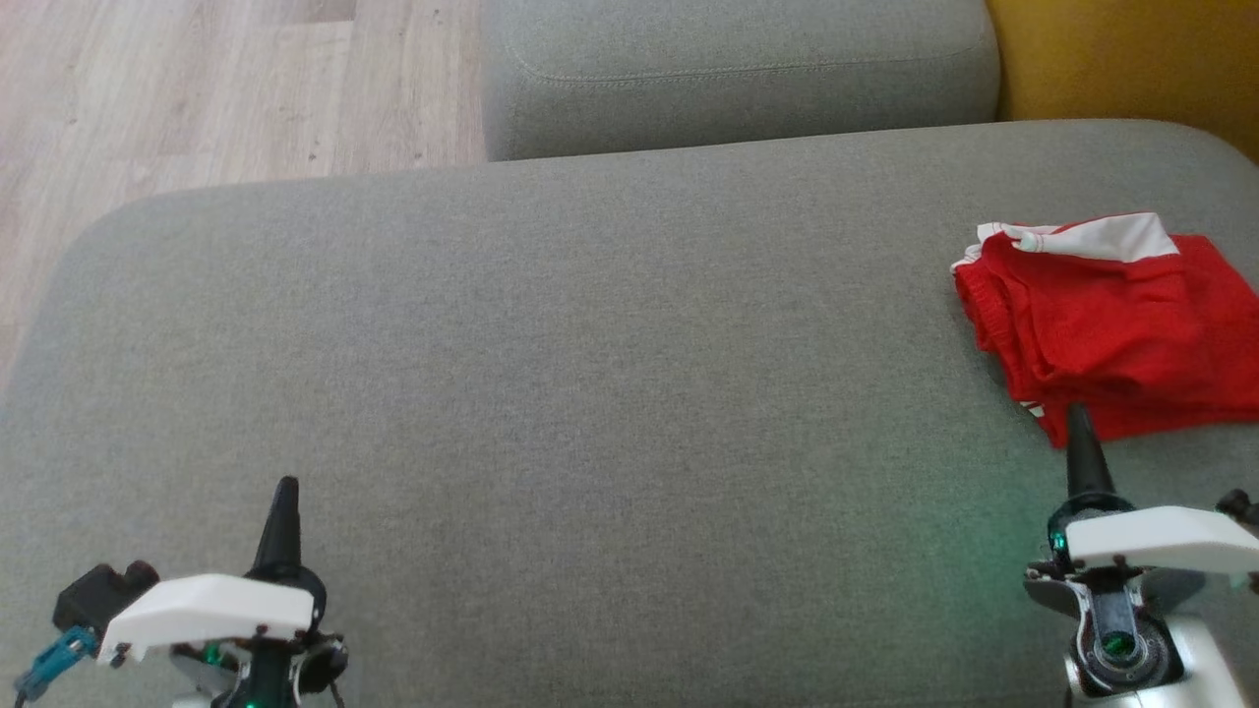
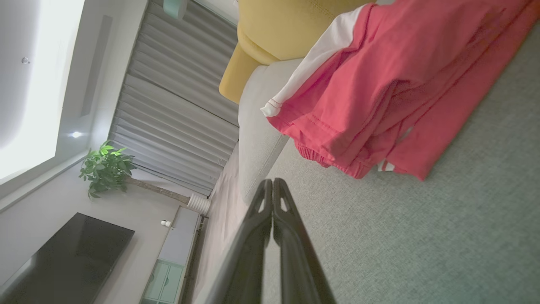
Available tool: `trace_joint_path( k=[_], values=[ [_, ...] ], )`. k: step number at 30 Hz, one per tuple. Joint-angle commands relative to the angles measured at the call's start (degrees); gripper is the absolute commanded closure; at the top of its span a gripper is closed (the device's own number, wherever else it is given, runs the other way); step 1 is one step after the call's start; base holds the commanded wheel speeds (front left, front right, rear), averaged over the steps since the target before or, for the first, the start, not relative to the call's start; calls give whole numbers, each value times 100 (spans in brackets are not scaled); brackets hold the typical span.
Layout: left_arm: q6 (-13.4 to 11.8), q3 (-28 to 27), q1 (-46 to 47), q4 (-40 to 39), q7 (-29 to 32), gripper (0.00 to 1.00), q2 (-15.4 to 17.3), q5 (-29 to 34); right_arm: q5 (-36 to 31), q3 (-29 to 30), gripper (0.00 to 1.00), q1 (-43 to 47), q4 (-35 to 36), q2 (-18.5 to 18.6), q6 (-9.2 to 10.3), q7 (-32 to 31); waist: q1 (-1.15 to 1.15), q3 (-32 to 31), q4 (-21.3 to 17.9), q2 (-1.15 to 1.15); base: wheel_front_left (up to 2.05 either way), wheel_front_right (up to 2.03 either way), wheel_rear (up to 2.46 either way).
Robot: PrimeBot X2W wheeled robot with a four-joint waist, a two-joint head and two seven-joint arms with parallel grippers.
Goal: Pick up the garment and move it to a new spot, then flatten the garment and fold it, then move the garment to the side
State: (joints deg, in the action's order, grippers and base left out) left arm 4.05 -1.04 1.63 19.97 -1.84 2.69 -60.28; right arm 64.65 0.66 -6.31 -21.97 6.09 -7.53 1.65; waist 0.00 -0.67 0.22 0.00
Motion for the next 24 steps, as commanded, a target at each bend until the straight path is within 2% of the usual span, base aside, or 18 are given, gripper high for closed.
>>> trace_joint_path(
  k=[1,24],
  values=[
    [65,-196,357,-240,51,100,24,-177,165,-10,100,-155,248,-5,3,-46,0,3,0,0,0,0,0],
    [197,-363,404,-406,422,100,22,-1603,1390,273,100,-76,506,-155,3,-411,0,42,-11,0,0,0,0]
  ],
)
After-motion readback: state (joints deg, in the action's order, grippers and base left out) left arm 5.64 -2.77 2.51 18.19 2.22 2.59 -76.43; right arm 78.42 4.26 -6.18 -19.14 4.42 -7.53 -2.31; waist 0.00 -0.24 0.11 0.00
